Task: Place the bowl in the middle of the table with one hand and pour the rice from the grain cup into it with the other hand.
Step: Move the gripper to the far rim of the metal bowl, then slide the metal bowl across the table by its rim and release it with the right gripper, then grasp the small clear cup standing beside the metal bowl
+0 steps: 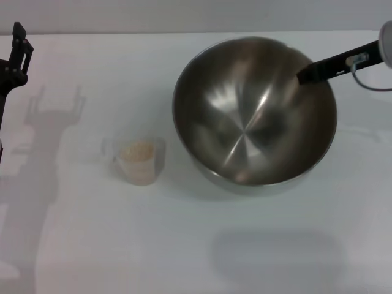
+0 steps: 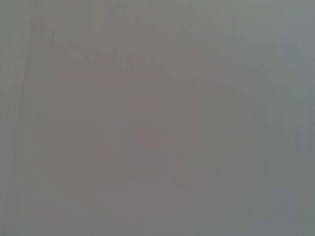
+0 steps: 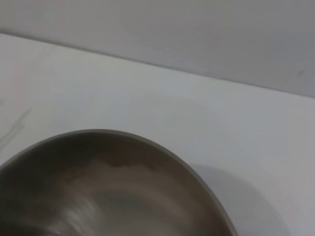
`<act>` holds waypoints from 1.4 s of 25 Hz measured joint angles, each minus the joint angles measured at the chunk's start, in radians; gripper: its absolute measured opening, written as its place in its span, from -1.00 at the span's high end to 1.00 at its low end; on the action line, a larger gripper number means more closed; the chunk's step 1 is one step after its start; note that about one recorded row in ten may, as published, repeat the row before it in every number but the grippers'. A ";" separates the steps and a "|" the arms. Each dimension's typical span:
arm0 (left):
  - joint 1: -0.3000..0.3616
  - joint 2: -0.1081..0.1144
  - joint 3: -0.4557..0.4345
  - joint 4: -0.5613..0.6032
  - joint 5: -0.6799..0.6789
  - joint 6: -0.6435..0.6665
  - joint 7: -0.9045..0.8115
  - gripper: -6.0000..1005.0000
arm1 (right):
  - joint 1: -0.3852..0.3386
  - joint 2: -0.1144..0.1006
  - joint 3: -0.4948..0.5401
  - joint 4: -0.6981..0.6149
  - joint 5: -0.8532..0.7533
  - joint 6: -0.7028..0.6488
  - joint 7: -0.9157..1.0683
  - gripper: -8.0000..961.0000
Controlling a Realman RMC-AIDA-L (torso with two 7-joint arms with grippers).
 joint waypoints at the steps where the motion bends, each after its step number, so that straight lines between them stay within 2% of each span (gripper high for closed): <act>1: 0.000 0.000 0.000 0.000 0.000 0.000 0.000 -0.38 | 0.008 0.000 -0.001 0.024 0.000 -0.002 -0.005 0.94; 7: -0.001 0.000 0.000 -0.001 0.000 0.000 -0.001 -0.37 | 0.051 0.000 -0.002 0.175 0.004 -0.034 -0.033 0.94; 14: -0.003 0.000 0.000 -0.001 0.000 -0.003 -0.002 -0.36 | 0.071 -0.001 -0.003 0.244 0.009 -0.049 -0.045 0.94; 28: 0.007 -0.001 0.001 -0.009 0.003 0.002 -0.002 -0.35 | 0.072 0.000 -0.004 0.195 0.004 -0.056 -0.044 0.81; 31: 0.009 -0.001 0.001 -0.009 0.003 0.003 -0.002 -0.35 | 0.063 0.000 -0.005 0.143 0.003 -0.066 -0.044 0.37; 35: 0.011 -0.001 0.002 -0.009 0.002 0.006 -0.002 -0.34 | 0.055 0.001 -0.007 0.066 -0.010 -0.106 -0.049 0.06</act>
